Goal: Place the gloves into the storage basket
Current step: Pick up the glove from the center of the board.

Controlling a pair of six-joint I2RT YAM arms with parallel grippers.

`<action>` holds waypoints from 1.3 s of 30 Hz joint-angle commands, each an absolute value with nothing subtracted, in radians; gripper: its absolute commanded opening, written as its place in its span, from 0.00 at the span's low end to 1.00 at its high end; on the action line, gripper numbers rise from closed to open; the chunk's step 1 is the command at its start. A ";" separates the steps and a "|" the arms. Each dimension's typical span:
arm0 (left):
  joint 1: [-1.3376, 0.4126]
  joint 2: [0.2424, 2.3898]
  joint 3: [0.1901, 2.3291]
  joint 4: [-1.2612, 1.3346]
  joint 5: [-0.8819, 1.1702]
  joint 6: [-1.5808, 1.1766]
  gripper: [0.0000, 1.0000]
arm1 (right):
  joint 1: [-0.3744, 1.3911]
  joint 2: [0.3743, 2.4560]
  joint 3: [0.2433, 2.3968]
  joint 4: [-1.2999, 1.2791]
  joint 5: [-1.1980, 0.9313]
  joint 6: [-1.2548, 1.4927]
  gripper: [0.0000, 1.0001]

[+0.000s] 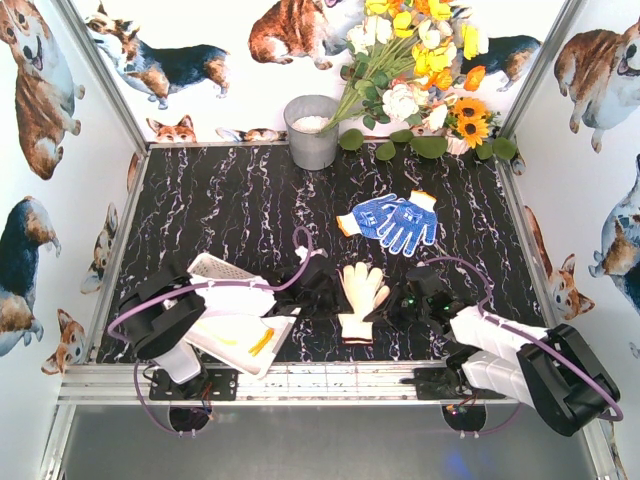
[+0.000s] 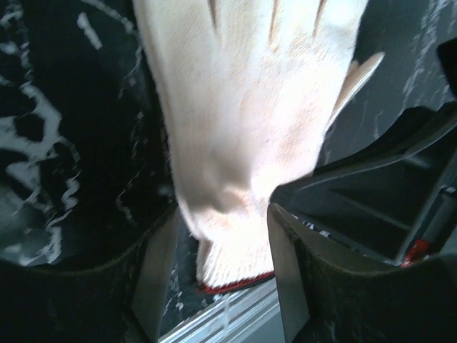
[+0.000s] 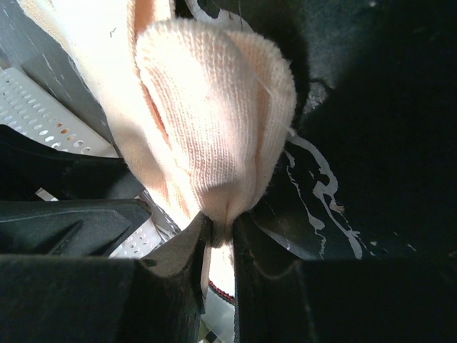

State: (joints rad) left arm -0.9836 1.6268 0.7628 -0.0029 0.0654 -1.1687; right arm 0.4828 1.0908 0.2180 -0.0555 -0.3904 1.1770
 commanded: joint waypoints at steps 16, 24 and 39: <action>-1.006 1.780 0.770 0.098 0.021 -1.188 0.14 | 0.483 1.073 0.227 -0.102 -0.327 1.154 0.00; -1.019 1.721 0.809 0.035 -0.020 -1.131 0.00 | 0.483 1.028 0.249 -0.141 -0.325 1.139 0.00; -1.021 1.577 0.864 -0.112 -0.063 -1.102 0.00 | 0.480 0.949 0.383 -0.314 -0.408 1.083 0.00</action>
State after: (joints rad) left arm -1.0252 1.6211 0.8413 -0.0376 -0.0345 -1.1233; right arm 0.4835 0.9611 0.3180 -0.2623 -0.3752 1.1080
